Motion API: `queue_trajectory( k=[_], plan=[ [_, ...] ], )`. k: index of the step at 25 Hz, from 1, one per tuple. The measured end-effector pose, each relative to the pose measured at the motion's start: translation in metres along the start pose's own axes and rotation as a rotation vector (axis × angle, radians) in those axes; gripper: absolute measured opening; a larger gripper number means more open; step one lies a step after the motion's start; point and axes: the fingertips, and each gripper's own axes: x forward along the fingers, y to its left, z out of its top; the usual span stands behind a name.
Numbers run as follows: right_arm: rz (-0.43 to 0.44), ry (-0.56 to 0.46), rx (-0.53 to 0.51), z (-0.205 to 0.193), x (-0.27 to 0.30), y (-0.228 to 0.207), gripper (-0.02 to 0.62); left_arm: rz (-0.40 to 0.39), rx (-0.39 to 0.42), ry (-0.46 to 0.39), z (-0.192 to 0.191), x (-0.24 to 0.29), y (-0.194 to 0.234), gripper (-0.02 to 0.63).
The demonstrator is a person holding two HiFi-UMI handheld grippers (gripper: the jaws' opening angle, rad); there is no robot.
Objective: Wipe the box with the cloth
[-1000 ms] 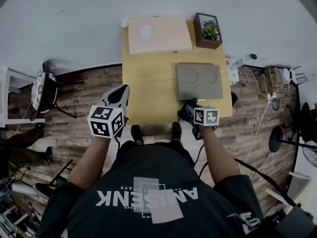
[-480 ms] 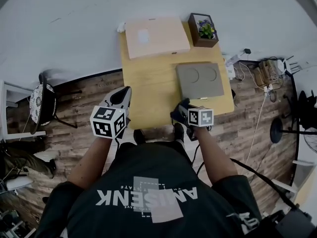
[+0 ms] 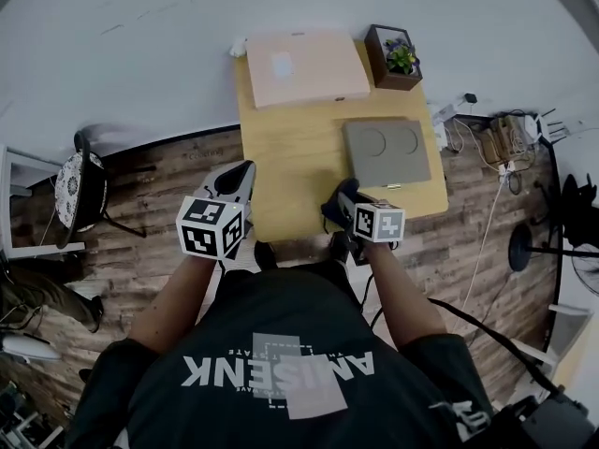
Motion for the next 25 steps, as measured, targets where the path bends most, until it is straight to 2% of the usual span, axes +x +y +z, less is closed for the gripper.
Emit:
queue_trajectory(
  k=[3, 5, 11, 18, 25],
  plan=[
    [-0.073, -0.049, -0.029, 0.021, 0.003, 0.006, 0.084, 0.012, -0.014, -0.004, -0.004, -0.008, 0.006, -0.002],
    [-0.104, -0.055, 0.001, 0.025, 0.012, 0.009, 0.084, 0.022, -0.017, -0.002, -0.007, -0.015, 0.012, -0.002],
    [-0.186, -0.089, 0.293, 0.002, 0.019, -0.003, 0.084, 0.031, -0.009, 0.013, -0.015, -0.033, 0.027, -0.002],
    [-0.281, -0.152, 0.476, -0.024, 0.012, -0.018, 0.084, -0.009, 0.027, 0.04, -0.018, -0.03, 0.032, -0.002],
    [-0.315, -0.209, 0.595, -0.016, 0.024, -0.028, 0.084, -0.036, 0.04, 0.057, -0.018, -0.023, 0.037, -0.002]
  ],
)
